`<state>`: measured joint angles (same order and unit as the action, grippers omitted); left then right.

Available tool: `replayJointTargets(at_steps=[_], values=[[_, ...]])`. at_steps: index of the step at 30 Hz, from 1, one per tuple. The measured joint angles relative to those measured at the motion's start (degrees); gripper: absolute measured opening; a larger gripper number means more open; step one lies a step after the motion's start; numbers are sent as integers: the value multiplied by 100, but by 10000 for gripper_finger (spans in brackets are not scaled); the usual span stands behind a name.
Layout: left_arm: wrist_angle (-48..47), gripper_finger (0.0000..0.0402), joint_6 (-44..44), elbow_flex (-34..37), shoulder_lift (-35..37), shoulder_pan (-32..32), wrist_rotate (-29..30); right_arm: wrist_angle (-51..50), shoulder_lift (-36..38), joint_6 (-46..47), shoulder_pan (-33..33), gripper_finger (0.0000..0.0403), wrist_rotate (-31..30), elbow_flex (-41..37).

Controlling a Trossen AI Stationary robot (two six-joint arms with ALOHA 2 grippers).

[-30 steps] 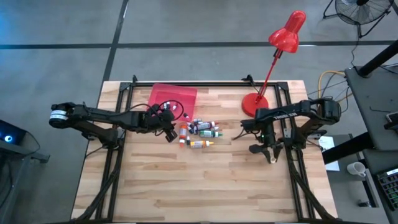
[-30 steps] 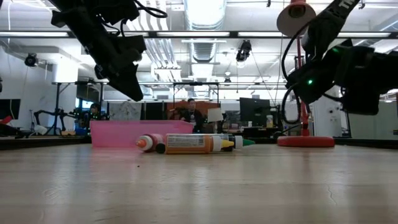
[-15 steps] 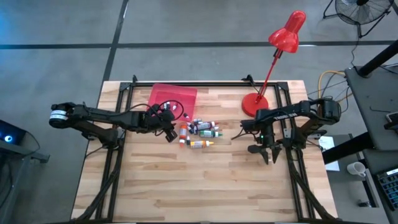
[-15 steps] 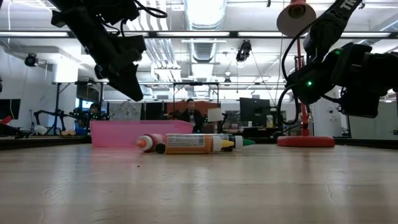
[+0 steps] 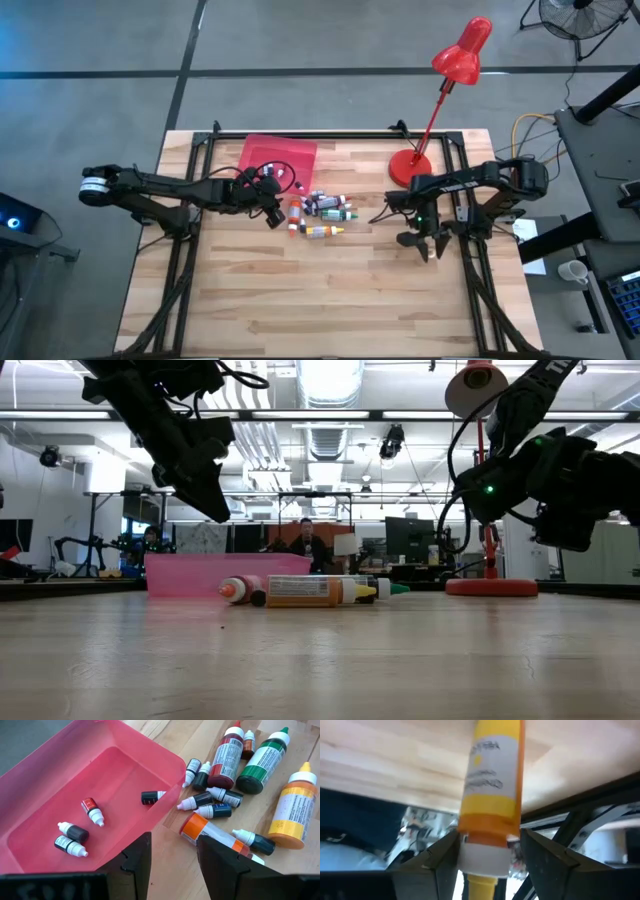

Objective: Pick & Place food coloring
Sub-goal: Put the big yellow food coloring bottle into the red bin

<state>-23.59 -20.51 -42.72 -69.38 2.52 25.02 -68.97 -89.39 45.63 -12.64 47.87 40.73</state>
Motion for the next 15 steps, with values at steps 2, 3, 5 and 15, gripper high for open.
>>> replayJointTargets(at_steps=[2, 3, 5, 15], values=[[1, 131, 0, 0, 0, 0, 0, 37, 21, -18, 0, 201, -210, 75], [1, 131, 0, 0, 0, 0, 0, 43, 23, -20, 0, 203, -286, 122], [0, 131, 2, 0, 0, 1, 0, 58, 52, -22, 0, 209, -370, 241], [1, 131, 2, 0, 0, 0, 4, 49, 157, -119, 0, 238, -1654, 982]])
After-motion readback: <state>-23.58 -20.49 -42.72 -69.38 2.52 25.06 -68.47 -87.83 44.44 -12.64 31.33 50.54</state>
